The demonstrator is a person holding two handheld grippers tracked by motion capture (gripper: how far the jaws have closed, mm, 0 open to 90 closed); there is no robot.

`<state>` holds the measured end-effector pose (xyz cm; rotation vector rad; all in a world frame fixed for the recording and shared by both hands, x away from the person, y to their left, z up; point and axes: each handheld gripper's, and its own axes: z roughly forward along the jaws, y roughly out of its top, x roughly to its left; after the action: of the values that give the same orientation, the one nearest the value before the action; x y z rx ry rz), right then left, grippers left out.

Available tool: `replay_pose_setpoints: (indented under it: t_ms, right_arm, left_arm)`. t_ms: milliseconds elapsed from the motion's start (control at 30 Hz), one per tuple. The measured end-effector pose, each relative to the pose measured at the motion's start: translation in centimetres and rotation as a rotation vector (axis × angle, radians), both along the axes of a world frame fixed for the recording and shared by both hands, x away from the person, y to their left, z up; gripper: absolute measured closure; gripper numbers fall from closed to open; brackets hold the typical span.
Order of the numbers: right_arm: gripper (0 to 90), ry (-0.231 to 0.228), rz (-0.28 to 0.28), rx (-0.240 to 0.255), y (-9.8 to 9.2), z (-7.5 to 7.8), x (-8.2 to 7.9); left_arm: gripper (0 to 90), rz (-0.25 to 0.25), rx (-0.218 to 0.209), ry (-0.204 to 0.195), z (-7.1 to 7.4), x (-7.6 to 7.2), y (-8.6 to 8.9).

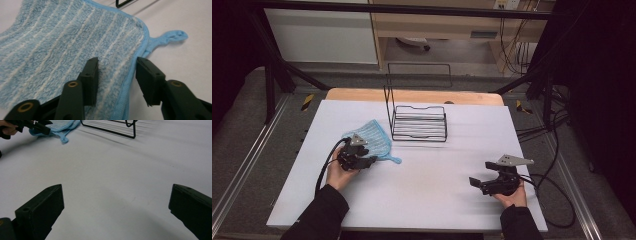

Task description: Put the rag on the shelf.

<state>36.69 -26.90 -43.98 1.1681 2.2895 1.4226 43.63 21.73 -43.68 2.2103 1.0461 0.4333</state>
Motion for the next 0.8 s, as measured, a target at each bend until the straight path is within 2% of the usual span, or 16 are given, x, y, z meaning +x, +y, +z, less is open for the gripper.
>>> replay_pose_setpoints:
  t_ms: [167,200,300,467,800]
  right_arm:
    - [0.7,0.002,0.001,0.0,0.04,-0.02,0.01]
    - [0.8,0.004,0.0,0.0,0.05,-0.02,0.02]
    - [0.8,0.006,0.0,0.001,0.06,-0.02,0.01]
    - [1.0,0.004,-0.001,0.005,0.07,0.0,0.0]
    - [1.2,0.004,0.0,0.007,0.05,0.03,0.02]
  left_arm:
    - [64.4,0.017,0.013,-0.006,-0.07,0.1,0.07]
    - [68.4,0.018,0.012,-0.005,-0.08,0.16,0.14]
    - [70.9,0.024,0.003,0.001,-0.08,0.24,0.23]
    - [80.2,0.03,-0.008,0.007,0.04,0.33,0.34]
    - [84.2,0.032,-0.051,0.021,0.36,0.28,0.61]
